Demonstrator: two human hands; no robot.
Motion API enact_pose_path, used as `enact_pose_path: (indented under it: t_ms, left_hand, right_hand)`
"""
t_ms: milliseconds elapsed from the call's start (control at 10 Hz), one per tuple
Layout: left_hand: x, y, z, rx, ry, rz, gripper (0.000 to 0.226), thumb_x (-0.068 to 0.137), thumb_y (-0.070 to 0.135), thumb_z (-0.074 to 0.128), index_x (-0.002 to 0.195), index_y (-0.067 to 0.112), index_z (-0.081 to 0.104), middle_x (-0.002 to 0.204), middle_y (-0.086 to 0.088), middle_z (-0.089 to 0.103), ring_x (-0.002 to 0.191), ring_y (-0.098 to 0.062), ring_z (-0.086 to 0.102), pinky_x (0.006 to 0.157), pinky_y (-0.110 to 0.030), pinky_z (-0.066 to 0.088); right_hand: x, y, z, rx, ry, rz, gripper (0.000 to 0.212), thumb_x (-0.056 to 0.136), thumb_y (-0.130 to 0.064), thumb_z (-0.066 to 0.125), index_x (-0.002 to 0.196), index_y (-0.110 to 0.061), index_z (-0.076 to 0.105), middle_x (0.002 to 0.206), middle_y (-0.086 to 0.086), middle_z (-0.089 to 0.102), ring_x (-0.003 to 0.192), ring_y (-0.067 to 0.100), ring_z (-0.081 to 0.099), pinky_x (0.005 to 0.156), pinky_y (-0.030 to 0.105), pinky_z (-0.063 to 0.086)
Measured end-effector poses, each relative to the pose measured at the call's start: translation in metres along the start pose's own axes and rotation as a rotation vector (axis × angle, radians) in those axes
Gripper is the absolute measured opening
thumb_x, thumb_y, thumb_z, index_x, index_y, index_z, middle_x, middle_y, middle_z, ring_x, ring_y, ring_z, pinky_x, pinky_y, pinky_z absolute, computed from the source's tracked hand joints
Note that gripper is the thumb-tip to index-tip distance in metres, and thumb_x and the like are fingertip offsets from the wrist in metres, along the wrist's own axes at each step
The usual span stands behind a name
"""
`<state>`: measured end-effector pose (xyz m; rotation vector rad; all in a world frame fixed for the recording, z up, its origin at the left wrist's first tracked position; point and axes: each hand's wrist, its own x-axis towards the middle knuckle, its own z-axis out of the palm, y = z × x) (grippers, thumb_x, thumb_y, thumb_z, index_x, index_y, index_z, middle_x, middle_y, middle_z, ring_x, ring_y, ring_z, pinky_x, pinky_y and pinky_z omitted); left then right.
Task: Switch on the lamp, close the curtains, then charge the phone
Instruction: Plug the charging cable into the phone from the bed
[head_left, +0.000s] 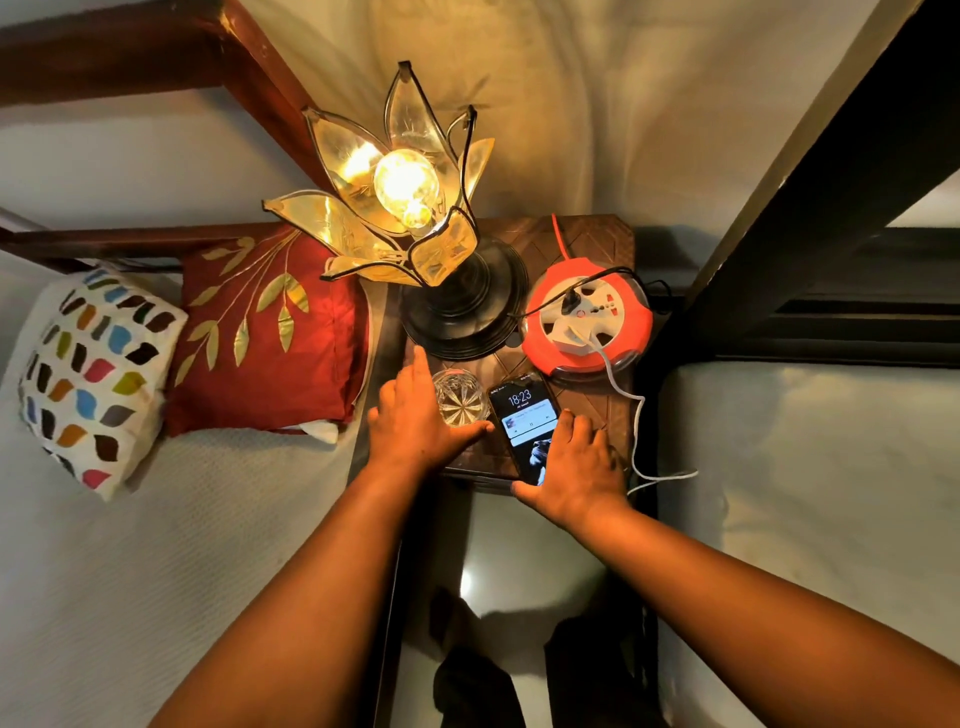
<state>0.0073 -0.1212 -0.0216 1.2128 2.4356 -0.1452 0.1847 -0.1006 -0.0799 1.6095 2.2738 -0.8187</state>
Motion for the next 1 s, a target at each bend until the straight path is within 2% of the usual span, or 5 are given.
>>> enact_pose_path:
  t_ms: [100, 200, 400, 700, 1000]
  left_hand:
    - [0.003, -0.003, 0.002, -0.025, 0.050, 0.049, 0.098, 0.062, 0.064, 0.073, 0.138, 0.015, 0.037, 0.130, -0.014, 0.054, 0.121, -0.034, 0.050, 0.095, -0.045, 0.043]
    - [0.001, -0.007, 0.003, -0.095, 0.058, 0.061, 0.088, 0.064, 0.058, 0.075, 0.135, 0.015, 0.042, 0.129, -0.014, 0.055, 0.120, -0.033, 0.051, 0.097, -0.043, 0.043]
    - [0.004, -0.026, 0.000, -0.100, 0.043, 0.052, 0.092, 0.066, 0.059, 0.073, 0.141, 0.017, 0.038, 0.134, -0.010, 0.051, 0.124, -0.029, 0.048, 0.100, -0.043, 0.040]
    - [0.006, -0.033, 0.001, -0.124, 0.039, 0.050, 0.097, 0.068, 0.058, 0.073, 0.145, 0.017, 0.030, 0.140, -0.010, 0.044, 0.129, -0.030, 0.042, 0.103, -0.044, 0.037]
    - [-0.010, -0.036, 0.002, -0.130, -0.002, 0.069, 0.113, 0.072, 0.073, 0.056, 0.152, 0.018, -0.002, 0.161, -0.008, 0.008, 0.147, -0.026, 0.010, 0.117, -0.046, 0.015]
  right_hand:
    - [0.005, 0.001, -0.001, 0.026, 0.020, -0.022, 0.107, 0.064, -0.067, 0.068, 0.140, -0.007, 0.024, 0.136, 0.013, 0.039, 0.123, 0.030, 0.042, 0.100, 0.039, 0.041]
    - [0.010, 0.002, -0.004, 0.039, 0.034, -0.050, 0.105, 0.064, -0.066, 0.070, 0.139, -0.007, 0.026, 0.135, 0.014, 0.040, 0.123, 0.030, 0.042, 0.101, 0.039, 0.040]
    - [0.023, -0.003, -0.011, 0.009, 0.027, -0.122, 0.107, 0.065, -0.064, 0.071, 0.142, -0.007, 0.023, 0.136, 0.014, 0.039, 0.123, 0.030, 0.040, 0.103, 0.038, 0.037]
    - [0.029, -0.008, -0.013, -0.015, 0.079, -0.095, 0.106, 0.067, -0.064, 0.068, 0.145, -0.008, 0.022, 0.136, 0.014, 0.039, 0.123, 0.031, 0.041, 0.102, 0.041, 0.039]
    - [0.014, -0.022, -0.018, -0.175, 0.146, -0.136, 0.099, 0.075, -0.066, 0.056, 0.148, -0.014, 0.016, 0.138, 0.012, 0.037, 0.122, 0.030, 0.038, 0.102, 0.043, 0.033]
